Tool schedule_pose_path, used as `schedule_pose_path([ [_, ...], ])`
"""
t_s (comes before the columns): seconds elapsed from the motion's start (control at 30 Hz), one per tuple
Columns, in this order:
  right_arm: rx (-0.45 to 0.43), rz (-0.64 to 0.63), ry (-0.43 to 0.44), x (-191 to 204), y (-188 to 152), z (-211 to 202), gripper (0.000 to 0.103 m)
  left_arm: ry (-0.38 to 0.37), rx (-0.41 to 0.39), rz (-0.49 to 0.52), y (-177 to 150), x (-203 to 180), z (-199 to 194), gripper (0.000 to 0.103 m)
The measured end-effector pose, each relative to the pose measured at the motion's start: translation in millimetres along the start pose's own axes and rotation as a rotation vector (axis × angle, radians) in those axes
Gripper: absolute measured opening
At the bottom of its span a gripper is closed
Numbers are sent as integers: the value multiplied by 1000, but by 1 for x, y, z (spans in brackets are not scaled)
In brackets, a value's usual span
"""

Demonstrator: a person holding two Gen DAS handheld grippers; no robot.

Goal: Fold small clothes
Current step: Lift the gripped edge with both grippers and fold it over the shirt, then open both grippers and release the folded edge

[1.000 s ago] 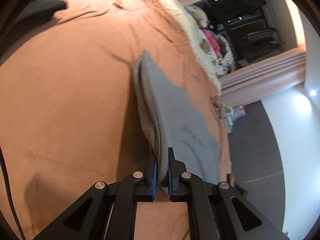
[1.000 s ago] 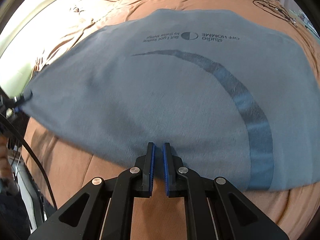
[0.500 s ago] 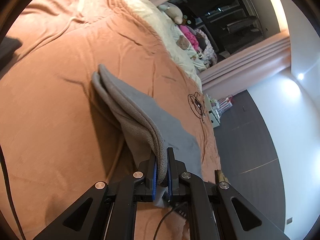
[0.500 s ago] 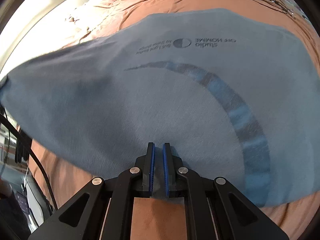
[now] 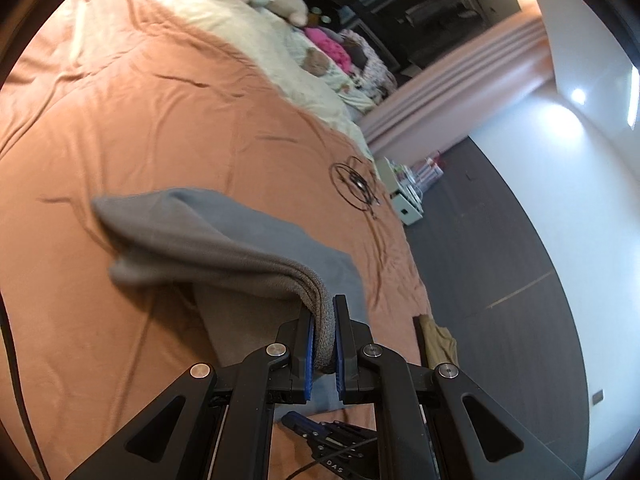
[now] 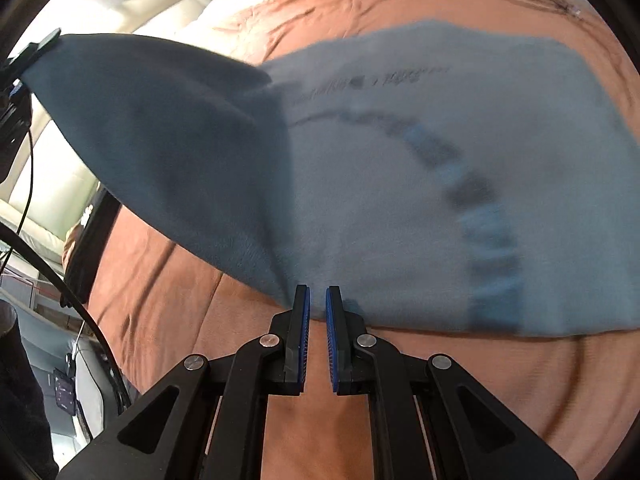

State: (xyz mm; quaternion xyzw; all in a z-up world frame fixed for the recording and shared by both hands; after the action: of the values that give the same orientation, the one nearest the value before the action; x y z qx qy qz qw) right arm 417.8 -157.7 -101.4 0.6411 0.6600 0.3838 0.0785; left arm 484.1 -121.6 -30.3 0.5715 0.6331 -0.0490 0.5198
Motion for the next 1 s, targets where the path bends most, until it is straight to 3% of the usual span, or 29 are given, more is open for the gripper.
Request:
schedule_pose_path([
  [0.23,-85,32,-8,-36,16,-49,9,-36,57,81,-17,-59,32,8],
  [0.27,-96,35,-7,-39,14,-56,22,-42,68,93,-21,-67,38,8],
  [0.3,-116,36,-8,-45,15,-65,45,-46,78,101,-24,-73,42,8],
  [0.37,-156,41,-18,-57,16,-78,64,-51,102,124,-33,-87,55,8],
  [0.6,-216,102,-18,-97,1,-114,64,-63,215,187,-78,-116,102,8],
  [0.9,-212,161,-70,-134,-22,-140,64,-53,378,239,-149,-133,166,8],
  [0.97,-212,168,-77,-137,-23,-145,64,-36,420,250,-165,-133,178,10],
  [1.0,-210,169,-85,-139,-25,-146,64,-31,445,252,-173,-132,184,19],
])
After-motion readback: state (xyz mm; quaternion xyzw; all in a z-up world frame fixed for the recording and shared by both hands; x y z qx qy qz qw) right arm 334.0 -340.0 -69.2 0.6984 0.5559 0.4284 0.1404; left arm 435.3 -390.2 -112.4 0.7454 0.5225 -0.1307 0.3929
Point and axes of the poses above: each gripper's, at about its wrist camera, not at the fingertips, and z roughly the way its jaws point, x to its left, y to its top, the point moved 9 cm from there along z, roughly the way its jaws point, and after that the axes turned 6 degrees about -x, right-handed, at the moved point
